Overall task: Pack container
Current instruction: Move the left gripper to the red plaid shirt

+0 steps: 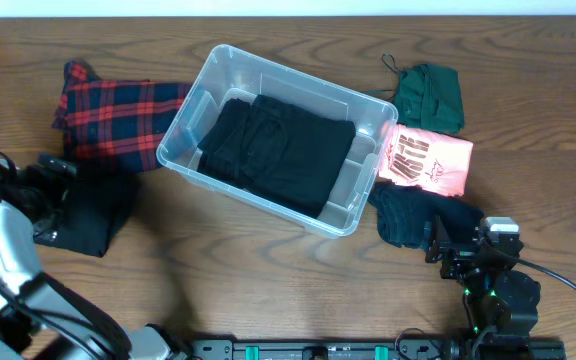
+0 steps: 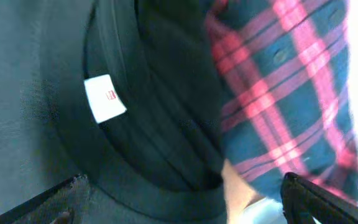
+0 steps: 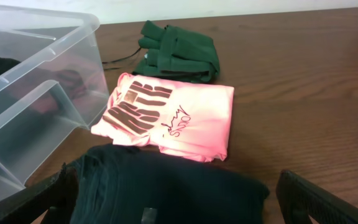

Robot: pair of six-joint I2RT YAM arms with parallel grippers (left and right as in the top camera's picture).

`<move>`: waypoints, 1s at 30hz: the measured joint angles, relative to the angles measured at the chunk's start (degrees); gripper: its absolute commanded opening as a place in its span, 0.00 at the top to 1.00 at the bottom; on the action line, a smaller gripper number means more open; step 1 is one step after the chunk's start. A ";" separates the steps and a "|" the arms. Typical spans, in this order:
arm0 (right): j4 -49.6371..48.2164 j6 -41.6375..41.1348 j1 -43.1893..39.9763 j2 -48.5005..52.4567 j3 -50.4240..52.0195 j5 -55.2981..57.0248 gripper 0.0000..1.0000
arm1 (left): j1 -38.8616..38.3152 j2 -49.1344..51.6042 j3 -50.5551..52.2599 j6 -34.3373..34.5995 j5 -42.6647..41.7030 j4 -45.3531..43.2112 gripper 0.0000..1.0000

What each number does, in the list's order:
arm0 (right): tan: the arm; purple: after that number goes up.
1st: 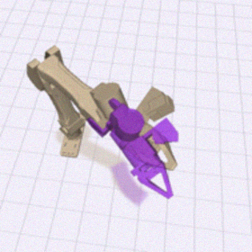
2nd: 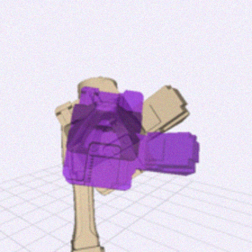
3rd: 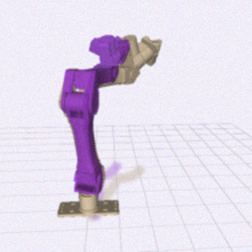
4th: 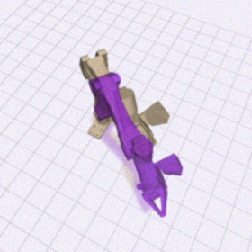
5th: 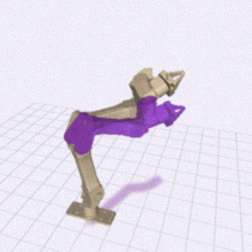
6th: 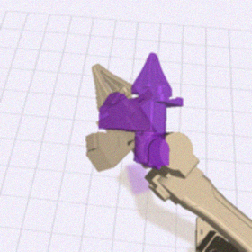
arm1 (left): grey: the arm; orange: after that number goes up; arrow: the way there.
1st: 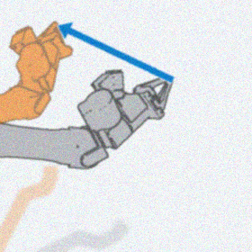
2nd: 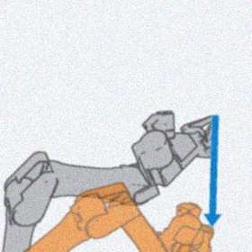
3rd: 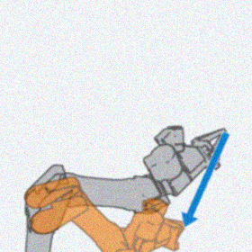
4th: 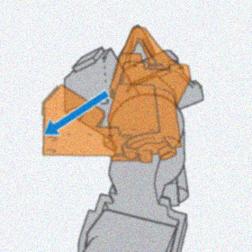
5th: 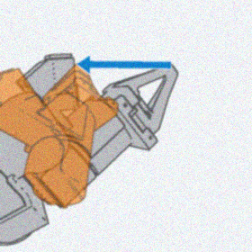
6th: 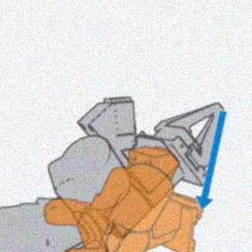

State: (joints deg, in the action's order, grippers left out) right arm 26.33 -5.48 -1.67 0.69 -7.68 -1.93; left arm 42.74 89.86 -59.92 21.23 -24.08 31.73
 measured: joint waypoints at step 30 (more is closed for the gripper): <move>0.00 0.00 0.00 0.00 0.00 0.00 0.01 | 15.45 9.92 -0.04 1.25 8.90 4.39 0.04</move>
State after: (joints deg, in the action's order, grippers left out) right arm 26.33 -5.48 -1.67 0.69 -7.68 -1.93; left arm 58.19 99.79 -59.96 22.48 -15.18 36.12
